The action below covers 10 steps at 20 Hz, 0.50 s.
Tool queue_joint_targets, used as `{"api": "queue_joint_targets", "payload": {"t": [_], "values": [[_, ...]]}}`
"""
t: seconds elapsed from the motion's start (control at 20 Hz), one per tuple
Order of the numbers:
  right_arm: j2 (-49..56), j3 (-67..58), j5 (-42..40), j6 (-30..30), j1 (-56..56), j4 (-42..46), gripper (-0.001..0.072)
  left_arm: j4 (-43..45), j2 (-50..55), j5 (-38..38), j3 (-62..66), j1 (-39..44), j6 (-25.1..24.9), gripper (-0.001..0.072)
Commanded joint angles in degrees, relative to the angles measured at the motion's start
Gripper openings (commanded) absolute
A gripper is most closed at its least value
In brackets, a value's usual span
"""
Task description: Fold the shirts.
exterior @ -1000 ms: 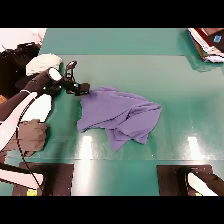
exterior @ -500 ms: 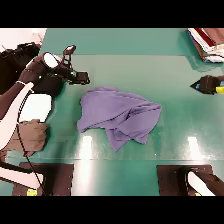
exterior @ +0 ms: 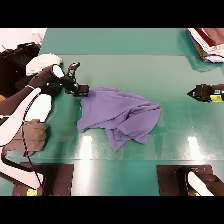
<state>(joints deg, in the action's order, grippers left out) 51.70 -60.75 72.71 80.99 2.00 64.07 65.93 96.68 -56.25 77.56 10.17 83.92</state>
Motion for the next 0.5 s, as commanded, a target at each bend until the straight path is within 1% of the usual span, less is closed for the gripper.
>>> {"api": "queue_joint_targets", "payload": {"t": [0.0,0.1,0.15,0.2,0.25,0.3,0.4,0.45], "values": [[0.1,0.3,1.3,0.0,0.0,0.5,0.0016,-1.1,0.2,0.2,0.0,0.0,0.1,0.0024],[1.8,0.4,4.6,0.0,0.0,0.7,0.0019,-0.3,-0.2,-0.8,2.9,0.0,0.1,0.0024],[3.1,1.4,6.3,0.0,0.0,0.5,0.0115,-0.3,-0.7,-1.1,4.6,0.0,0.0,0.0024],[4.3,3.5,7.0,0.1,0.0,0.4,0.0314,-0.3,-1.3,-1.7,6.7,0.0,0.0,0.0024],[5.5,6.3,6.8,0.3,0.0,0.0,0.0395,-0.3,-1.7,-1.9,8.4,0.0,-0.1,0.0024],[7.0,9.7,6.4,0.5,0.0,-1.6,0.0395,-0.3,-2.0,-2.1,10.1,0.0,-0.4,0.0024],[10.2,16.8,2.8,0.3,0.0,-8.9,0.0394,-0.3,-2.4,-2.0,11.8,0.0,-0.4,0.0024],[12.2,19.9,0.3,-1.7,-0.1,-13.9,0.0394,-0.4,-2.5,-1.8,11.8,0.0,-0.4,0.0024]]}}
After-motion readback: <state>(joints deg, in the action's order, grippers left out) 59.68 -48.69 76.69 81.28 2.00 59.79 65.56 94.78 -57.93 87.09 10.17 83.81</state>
